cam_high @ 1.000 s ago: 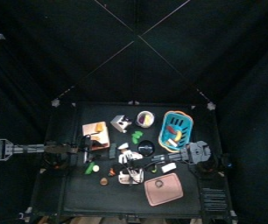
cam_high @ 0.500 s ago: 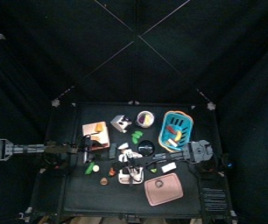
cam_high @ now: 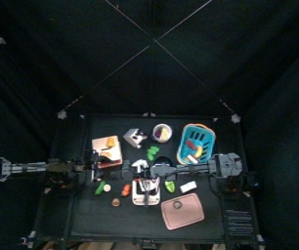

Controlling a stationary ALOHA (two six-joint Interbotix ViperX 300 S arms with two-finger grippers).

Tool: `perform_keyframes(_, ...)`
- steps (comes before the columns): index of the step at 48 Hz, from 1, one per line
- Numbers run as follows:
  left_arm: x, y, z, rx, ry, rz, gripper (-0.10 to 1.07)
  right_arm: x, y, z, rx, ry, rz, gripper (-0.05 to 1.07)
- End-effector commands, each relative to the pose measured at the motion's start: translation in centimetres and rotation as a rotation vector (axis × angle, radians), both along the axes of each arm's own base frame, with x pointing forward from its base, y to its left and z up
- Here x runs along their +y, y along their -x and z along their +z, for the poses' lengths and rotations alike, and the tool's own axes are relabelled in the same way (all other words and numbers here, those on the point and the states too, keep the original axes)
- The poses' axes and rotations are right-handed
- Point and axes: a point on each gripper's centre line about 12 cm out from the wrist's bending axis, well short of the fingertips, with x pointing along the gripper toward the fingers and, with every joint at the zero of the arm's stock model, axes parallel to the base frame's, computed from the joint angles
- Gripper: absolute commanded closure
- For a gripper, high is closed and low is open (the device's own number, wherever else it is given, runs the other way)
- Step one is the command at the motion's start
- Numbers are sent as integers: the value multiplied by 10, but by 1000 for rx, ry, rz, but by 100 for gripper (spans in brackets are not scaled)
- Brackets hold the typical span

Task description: Grab apple

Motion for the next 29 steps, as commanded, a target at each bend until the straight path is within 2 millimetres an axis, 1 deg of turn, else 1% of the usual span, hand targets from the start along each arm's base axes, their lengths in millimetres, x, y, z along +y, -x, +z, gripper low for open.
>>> perform_keyframes(1,1,-1,6,-26,2,6,2,-5,4,38,-116,-16,-12,30)
perform_keyframes(4,2,-1,7,-27,4,9,2,-7,6,39,-129,-22,-19,30)
perform_keyframes(11,1,-1,6,-28,5,8,2,-19,13,43,-163,-53,-69,30)
perform_keyframes(19,1,-1,7,-29,5,8,2,-38,17,45,-252,-90,-122,30)
perform_keyframes(29,1,0,5,-25,6,8,2,-70,32,36,-292,-127,-222,30)
